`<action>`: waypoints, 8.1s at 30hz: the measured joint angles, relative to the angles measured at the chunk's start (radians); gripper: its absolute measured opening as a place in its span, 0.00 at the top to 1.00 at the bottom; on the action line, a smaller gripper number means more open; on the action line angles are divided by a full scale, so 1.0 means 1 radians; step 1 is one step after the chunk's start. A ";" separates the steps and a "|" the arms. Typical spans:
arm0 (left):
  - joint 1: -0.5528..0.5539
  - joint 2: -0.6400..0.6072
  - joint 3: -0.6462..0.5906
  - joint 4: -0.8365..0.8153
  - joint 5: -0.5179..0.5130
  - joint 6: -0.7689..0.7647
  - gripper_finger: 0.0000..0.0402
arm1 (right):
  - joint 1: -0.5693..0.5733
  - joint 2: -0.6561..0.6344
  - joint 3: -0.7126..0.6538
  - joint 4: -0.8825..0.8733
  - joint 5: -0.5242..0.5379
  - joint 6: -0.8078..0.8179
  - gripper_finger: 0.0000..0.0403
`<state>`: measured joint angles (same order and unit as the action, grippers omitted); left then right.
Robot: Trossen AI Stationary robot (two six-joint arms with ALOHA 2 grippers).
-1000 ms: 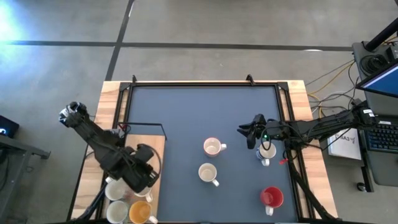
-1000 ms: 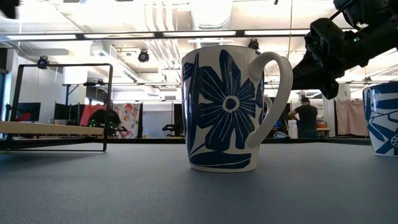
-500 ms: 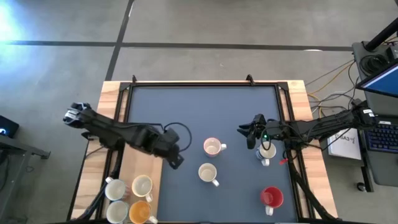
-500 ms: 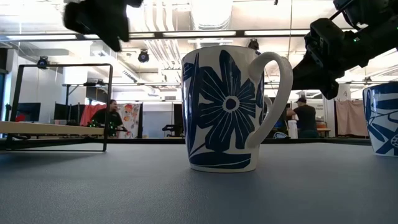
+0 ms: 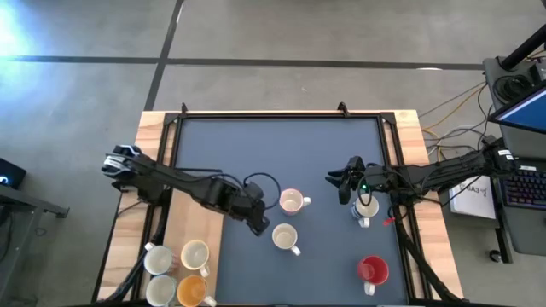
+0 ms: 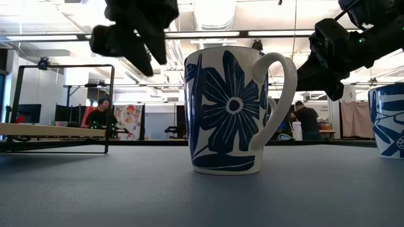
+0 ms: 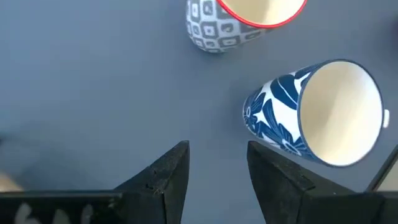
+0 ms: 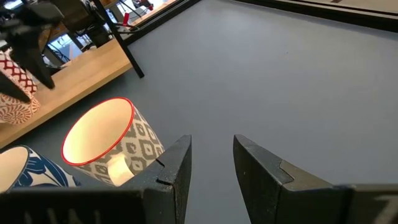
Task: Place coffee mugs
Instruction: Put the patterned dark blue mug on the shelf
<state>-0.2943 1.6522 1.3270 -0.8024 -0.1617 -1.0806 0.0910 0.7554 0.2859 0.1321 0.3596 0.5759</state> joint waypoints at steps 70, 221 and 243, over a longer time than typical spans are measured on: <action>0.029 0.284 0.210 0.074 0.125 0.272 0.98 | 0.000 0.000 0.000 0.002 0.000 0.000 0.73; -0.320 -0.625 -0.393 -0.437 0.313 1.408 0.91 | 0.000 0.000 0.000 0.000 0.000 0.000 0.73; -0.320 -0.627 -0.394 -0.426 0.370 1.407 0.91 | 0.000 0.000 0.000 0.000 0.000 0.000 0.73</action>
<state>-0.6147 1.0252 0.9325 -1.2289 0.2082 0.3261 0.0910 0.7553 0.2859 0.1322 0.3597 0.5760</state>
